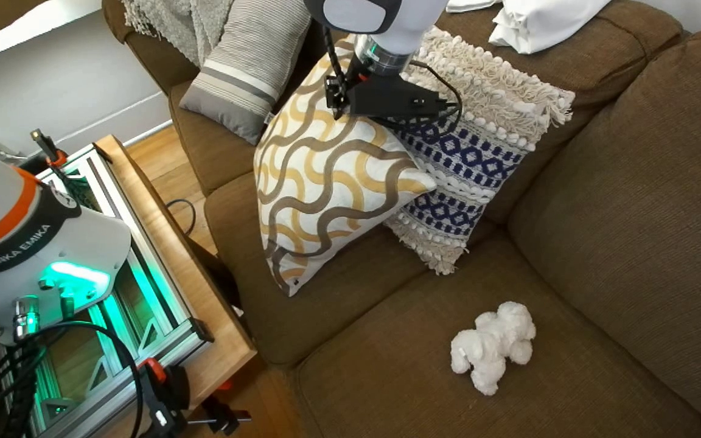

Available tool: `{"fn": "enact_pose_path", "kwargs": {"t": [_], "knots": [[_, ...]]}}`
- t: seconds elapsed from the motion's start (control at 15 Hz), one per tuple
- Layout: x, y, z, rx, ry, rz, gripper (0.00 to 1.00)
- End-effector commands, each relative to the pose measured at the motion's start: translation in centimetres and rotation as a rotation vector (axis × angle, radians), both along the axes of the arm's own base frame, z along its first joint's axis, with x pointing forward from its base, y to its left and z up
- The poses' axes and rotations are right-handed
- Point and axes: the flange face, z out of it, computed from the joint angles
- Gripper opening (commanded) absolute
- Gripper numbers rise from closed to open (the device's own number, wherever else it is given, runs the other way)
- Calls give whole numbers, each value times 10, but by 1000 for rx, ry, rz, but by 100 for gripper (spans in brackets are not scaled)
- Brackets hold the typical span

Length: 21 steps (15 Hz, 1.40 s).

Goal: Put a pillow on top of the grey pillow

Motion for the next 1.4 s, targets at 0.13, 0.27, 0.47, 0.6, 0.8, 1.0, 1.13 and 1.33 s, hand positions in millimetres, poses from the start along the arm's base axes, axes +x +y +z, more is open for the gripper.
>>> {"fn": "enact_pose_path", "kwargs": {"t": [0.13, 0.27, 0.47, 0.6, 0.8, 1.0, 1.13, 1.33], "knots": [[-1, 5, 28, 14, -41, 13, 10], [-2, 16, 45, 34, -80, 35, 1], [-8, 35, 70, 88, -148, 85, 2], [-15, 52, 88, 120, -197, 137, 2], [-27, 73, 126, 154, -290, 211, 2], [-28, 98, 169, 147, -394, 273, 2], [-25, 122, 199, 129, -446, 322, 2], [-15, 169, 250, 93, -515, 433, 2]]}}
